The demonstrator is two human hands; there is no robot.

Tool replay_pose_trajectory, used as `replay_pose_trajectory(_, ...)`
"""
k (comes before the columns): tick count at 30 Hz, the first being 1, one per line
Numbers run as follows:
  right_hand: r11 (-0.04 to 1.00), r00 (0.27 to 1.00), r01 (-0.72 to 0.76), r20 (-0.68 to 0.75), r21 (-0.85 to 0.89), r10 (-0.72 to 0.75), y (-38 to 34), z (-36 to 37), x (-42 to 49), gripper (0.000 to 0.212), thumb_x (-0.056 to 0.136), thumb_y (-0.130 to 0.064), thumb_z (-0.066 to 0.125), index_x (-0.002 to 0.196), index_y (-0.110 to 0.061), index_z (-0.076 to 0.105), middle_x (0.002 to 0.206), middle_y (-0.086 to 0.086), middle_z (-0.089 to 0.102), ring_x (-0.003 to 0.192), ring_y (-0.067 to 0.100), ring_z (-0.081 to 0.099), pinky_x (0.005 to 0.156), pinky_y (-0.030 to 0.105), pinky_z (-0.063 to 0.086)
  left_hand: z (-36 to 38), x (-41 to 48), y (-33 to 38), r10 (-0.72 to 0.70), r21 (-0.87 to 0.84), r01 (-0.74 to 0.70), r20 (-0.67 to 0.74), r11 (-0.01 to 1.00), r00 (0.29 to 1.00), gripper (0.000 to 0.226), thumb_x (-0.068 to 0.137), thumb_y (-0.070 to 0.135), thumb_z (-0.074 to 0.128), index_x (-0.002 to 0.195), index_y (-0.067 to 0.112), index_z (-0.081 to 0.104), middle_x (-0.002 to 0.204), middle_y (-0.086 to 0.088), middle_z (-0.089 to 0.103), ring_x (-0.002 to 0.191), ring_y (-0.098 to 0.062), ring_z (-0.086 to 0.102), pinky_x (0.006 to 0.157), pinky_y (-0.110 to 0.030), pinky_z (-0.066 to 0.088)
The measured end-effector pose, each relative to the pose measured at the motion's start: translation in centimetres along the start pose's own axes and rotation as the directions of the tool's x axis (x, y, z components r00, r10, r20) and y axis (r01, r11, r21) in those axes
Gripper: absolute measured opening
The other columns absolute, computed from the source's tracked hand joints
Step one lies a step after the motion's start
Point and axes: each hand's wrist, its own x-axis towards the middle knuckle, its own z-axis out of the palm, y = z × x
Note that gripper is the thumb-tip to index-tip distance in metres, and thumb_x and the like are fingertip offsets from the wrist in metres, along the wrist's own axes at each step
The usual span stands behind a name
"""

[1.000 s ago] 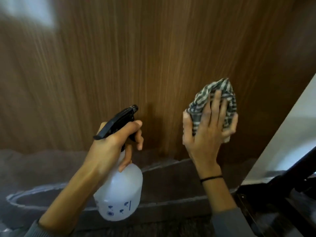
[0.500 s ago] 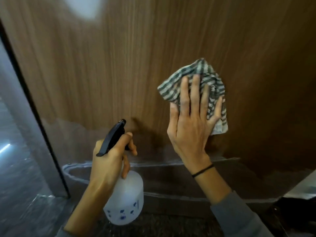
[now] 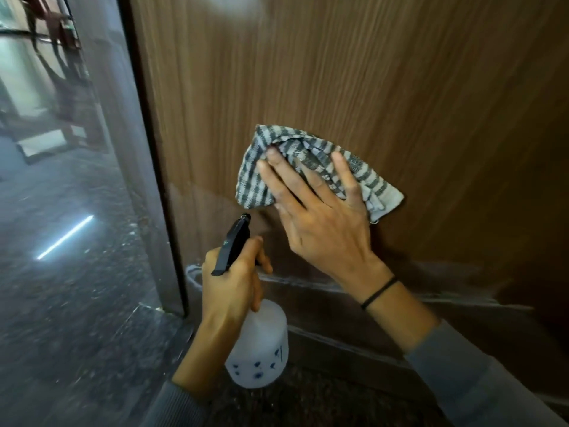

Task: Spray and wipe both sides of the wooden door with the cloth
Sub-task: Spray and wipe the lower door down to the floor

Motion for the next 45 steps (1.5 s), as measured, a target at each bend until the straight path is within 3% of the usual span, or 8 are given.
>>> replay_pose_trajectory(11, 0.991, 0.989, -0.126, -0.082, -0.052, 0.122, -2.8, 1.5, 0.2, 0.052, 0.105, -0.028, 0.049, 0.156, -0.021, 0.038, 0.162, -0.008, 0.032, 0.137, 0.012, 0.047, 0.121, 0.054, 0.022, -4.4, -1.6, -2.4, -0.152, -0.021, 0.151, -0.093, 0.988, 0.984, 0.044, 0.099, 0.023, 0.060, 0.061, 0.001, 0.053, 0.064, -0.039, 0.048, 0.032, -0.022, 0.034, 0.042, -0.031, 0.038)
replay_pose_trajectory(18, 0.992, 0.997, -0.076, -0.019, 0.098, 0.079, -5.3, 2.3, 2.2, 0.049, 0.109, -0.032, 0.042, 0.157, -0.029, 0.034, 0.163, -0.004, 0.032, 0.135, 0.020, 0.054, 0.122, 0.054, 0.016, -5.1, -0.7, -3.2, -0.256, -0.075, 0.247, -0.165, 0.966, 0.952, 0.047, 0.093, 0.014, 0.065, 0.048, 0.007, 0.050, 0.049, -0.018, 0.051, 0.033, -0.022, 0.034, 0.038, -0.030, 0.032)
replay_pose_trajectory(24, 0.972, 0.971, 0.235, 0.036, -0.003, -0.235, -9.2, 5.5, 5.5, 0.055, 0.106, -0.030, 0.044, 0.159, -0.031, 0.030, 0.166, 0.003, 0.025, 0.139, 0.023, 0.049, 0.123, 0.059, 0.011, -5.7, -0.7, -2.9, -0.200, -0.068, 0.188, -0.274, 0.980, 0.941, 0.049, 0.095, 0.016, 0.062, 0.046, 0.013, 0.054, 0.053, -0.015, 0.058, 0.034, -0.022, 0.037, 0.042, -0.032, 0.034)
replay_pose_trajectory(27, 0.800, 0.793, 0.593, 0.237, -0.091, -0.561, -12.3, 8.4, 3.3, 0.058, 0.103, -0.031, 0.036, 0.159, -0.024, 0.025, 0.169, 0.010, 0.010, 0.153, 0.024, 0.024, 0.122, 0.066, 0.000, -6.1, -0.5, -2.9, -0.168, -0.067, 0.154, -0.334, 0.986, 0.927, 0.051, 0.096, 0.019, 0.061, 0.045, 0.017, 0.053, 0.052, -0.015, 0.051, 0.036, -0.022, 0.036, 0.043, -0.033, 0.033)
replay_pose_trajectory(31, 0.707, 0.681, 0.706, 0.319, -0.046, -0.659, -11.7, 9.2, -0.4, 0.063, 0.100, -0.034, 0.042, 0.157, -0.013, 0.026, 0.164, 0.007, 0.027, 0.153, 0.023, 0.022, 0.123, 0.060, 0.017, -6.5, -0.7, -3.1, -0.178, -0.052, 0.170, -0.329, 0.984, 0.928, 0.048, 0.092, 0.025, 0.065, 0.046, 0.015, 0.056, 0.046, -0.012, 0.046, 0.034, -0.022, 0.039, 0.045, -0.035, 0.037)
replay_pose_trajectory(33, 0.716, 0.689, 0.696, 0.323, -0.044, -0.649, -9.7, 8.4, -1.2, 0.073, 0.099, -0.033, 0.042, 0.160, -0.013, 0.007, 0.169, 0.009, 0.012, 0.155, 0.024, 0.018, 0.125, 0.059, 0.003, -6.7, -0.7, -3.0, -0.201, -0.064, 0.190, -0.317, 0.980, 0.927, 0.044, 0.091, 0.028, 0.065, 0.050, 0.012, 0.057, 0.047, -0.012, 0.048, 0.034, -0.022, 0.040, 0.048, -0.036, 0.039)
replay_pose_trajectory(39, 0.922, 0.917, 0.380, 0.161, -0.074, -0.365, -8.2, 5.5, 3.4, 0.062, 0.103, -0.022, 0.040, 0.162, -0.018, 0.020, 0.169, 0.004, 0.014, 0.140, 0.021, 0.045, 0.125, 0.056, 0.008, -8.3, -0.3, -2.5, -0.218, -0.111, 0.189, -0.396, 0.976, 0.892, 0.029, 0.095, 0.014, 0.062, 0.069, 0.002, 0.057, 0.057, -0.013, 0.043, 0.038, -0.019, 0.036, 0.039, -0.030, 0.034)
replay_pose_trajectory(45, 0.829, 0.833, 0.542, 0.216, -0.136, -0.509, -11.8, 7.6, 2.8, 0.064, 0.103, -0.026, 0.039, 0.162, -0.019, 0.016, 0.170, 0.005, 0.006, 0.149, 0.019, 0.033, 0.124, 0.060, -0.001, -8.1, -0.1, -2.5, -0.224, -0.085, 0.207, -0.421, 0.975, 0.879, 0.030, 0.094, 0.014, 0.063, 0.066, 0.006, 0.053, 0.055, -0.012, 0.043, 0.037, -0.018, 0.036, 0.041, -0.030, 0.034)
